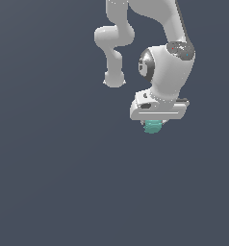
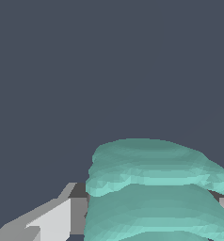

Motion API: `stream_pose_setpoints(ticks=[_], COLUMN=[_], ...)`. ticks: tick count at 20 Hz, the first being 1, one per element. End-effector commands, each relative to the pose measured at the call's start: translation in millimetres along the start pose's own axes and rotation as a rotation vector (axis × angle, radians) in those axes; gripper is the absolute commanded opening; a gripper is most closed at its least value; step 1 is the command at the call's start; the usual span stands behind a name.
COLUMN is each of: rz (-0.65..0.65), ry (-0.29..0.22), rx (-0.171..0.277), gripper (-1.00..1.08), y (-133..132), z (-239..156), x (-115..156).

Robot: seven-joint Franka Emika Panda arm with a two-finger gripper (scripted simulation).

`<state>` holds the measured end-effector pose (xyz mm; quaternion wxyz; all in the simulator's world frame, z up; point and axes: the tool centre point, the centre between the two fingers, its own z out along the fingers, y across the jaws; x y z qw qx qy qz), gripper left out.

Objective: Pick up the object and move it to a goal position.

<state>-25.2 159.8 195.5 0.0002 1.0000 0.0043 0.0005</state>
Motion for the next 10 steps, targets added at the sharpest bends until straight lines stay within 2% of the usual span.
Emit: stream_pose_setpoints(ticks=[1, 5, 10], rz=[0.001, 0.001, 0.002], ry=[-0.001, -0.001, -0.001], rx=[-0.001, -0.001, 0.0], gripper=[-1.0, -1.0, -1.0], y=[-12.9, -24.5, -25.3], z=[-11.3, -21.1, -21.6], x=[-6.2, -10.7, -9.6])
